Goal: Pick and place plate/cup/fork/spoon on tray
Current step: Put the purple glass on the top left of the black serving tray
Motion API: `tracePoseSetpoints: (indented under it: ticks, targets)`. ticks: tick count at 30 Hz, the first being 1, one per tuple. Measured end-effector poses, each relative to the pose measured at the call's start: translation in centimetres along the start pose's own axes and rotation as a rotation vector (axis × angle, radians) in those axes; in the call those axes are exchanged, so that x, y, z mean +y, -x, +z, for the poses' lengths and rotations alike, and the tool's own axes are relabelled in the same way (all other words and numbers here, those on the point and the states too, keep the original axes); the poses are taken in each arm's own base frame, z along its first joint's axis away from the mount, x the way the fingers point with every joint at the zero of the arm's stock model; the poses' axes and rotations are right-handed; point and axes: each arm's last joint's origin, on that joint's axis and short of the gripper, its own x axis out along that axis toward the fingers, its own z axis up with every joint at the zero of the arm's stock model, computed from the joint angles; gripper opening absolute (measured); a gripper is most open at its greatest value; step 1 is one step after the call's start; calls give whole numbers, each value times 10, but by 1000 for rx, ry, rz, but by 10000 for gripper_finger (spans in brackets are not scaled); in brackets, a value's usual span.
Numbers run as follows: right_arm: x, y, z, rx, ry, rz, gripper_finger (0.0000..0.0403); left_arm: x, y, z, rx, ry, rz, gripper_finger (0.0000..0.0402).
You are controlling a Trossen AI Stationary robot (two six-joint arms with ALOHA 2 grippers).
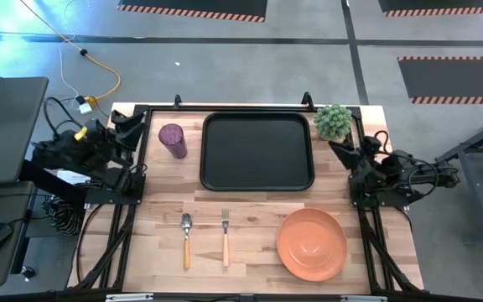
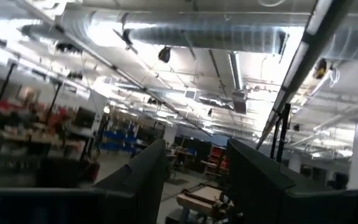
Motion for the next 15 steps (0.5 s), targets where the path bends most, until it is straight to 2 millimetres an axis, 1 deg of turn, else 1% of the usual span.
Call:
tracePoseSetpoints:
  ticks: [4,9,15]
  targets:
    - [8,-1,12,-55,28,30,144,-7,-10,11,3,-89,-16,157]
    - [18,-3,29,-104,77,52,144,-19,-25,15,49,-253,-90,156]
    - [31,-4,50,-135,124,80,144,-31,-44,27,125,-366,-110,156]
